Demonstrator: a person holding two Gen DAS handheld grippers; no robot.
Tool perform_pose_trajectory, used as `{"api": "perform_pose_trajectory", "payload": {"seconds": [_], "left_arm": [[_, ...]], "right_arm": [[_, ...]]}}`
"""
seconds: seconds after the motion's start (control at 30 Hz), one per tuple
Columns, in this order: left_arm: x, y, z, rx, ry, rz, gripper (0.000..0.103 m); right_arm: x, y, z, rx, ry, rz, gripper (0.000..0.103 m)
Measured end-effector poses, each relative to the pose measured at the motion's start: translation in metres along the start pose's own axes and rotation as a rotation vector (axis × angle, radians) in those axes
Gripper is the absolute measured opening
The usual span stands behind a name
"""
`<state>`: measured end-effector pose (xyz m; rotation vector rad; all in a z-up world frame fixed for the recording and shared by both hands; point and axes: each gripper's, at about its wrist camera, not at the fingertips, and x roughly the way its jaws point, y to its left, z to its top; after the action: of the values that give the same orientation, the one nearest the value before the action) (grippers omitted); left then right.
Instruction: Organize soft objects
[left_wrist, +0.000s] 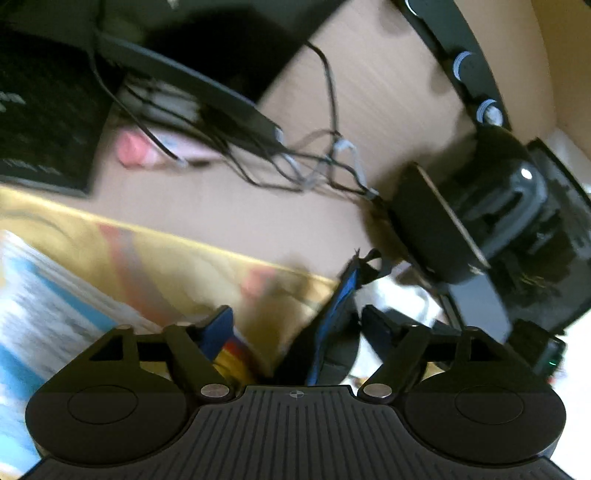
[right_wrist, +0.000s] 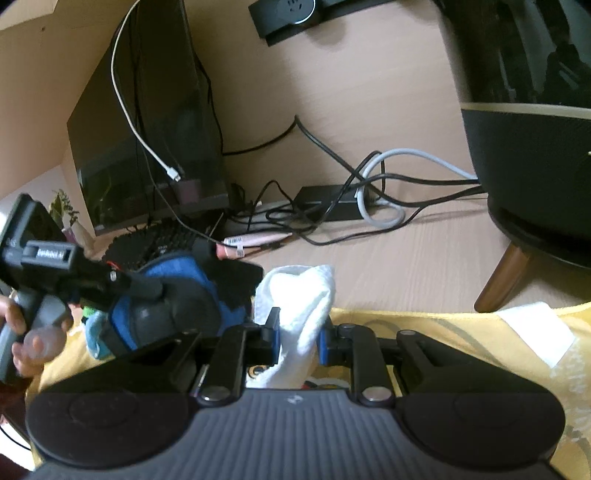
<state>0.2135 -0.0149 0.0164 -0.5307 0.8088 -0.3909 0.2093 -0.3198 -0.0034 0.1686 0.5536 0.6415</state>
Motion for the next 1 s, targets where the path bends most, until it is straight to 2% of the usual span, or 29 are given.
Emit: {"api": "perform_pose_trajectory", "payload": {"seconds": [0.2, 0.3, 0.4, 0.47, 0.63, 0.7, 0.77, 0.83, 0.97, 1.0], "left_arm": [[-0.008, 0.005, 0.003, 0.065, -0.061, 0.174, 0.093], [-0.005, 0.003, 0.000, 0.133, -0.042, 0.221, 0.093], [0.004, -0.010, -0.008, 0.256, -0.003, 0.256, 0.093], [0.006, -0.022, -0.017, 0.365, 0.025, 0.255, 0.094], [0.005, -0.055, -0.052, 0.745, 0.050, 0.300, 0.102], [0.010, -0.059, -0.061, 0.826, 0.090, 0.306, 0.102], [0.015, -0.057, -0.065, 0.848, 0.142, 0.285, 0.102], [0.017, -0.052, -0.063, 0.829, 0.172, 0.256, 0.102], [0.010, -0.041, -0.056, 0.770, 0.177, 0.199, 0.102], [0.007, -0.038, -0.054, 0.747, 0.176, 0.189, 0.102]], "right_arm": [[0.006, 0.001, -0.003, -0.003, 0.028, -0.007, 0.022], [0.006, 0.003, -0.004, -0.017, 0.036, 0.007, 0.022], [0.009, 0.006, -0.006, -0.038, 0.048, 0.014, 0.021], [0.011, 0.006, -0.007, -0.043, 0.058, 0.006, 0.021], [0.018, 0.005, -0.004, -0.054, 0.078, -0.089, 0.021], [0.020, 0.013, 0.002, -0.073, 0.085, -0.117, 0.021], [0.021, 0.028, 0.010, -0.092, 0.083, -0.104, 0.021], [0.020, 0.051, 0.024, -0.106, 0.063, -0.039, 0.021], [0.026, 0.082, 0.051, -0.009, 0.017, 0.219, 0.021], [0.035, 0.089, 0.054, 0.008, 0.019, 0.260, 0.021]]}}
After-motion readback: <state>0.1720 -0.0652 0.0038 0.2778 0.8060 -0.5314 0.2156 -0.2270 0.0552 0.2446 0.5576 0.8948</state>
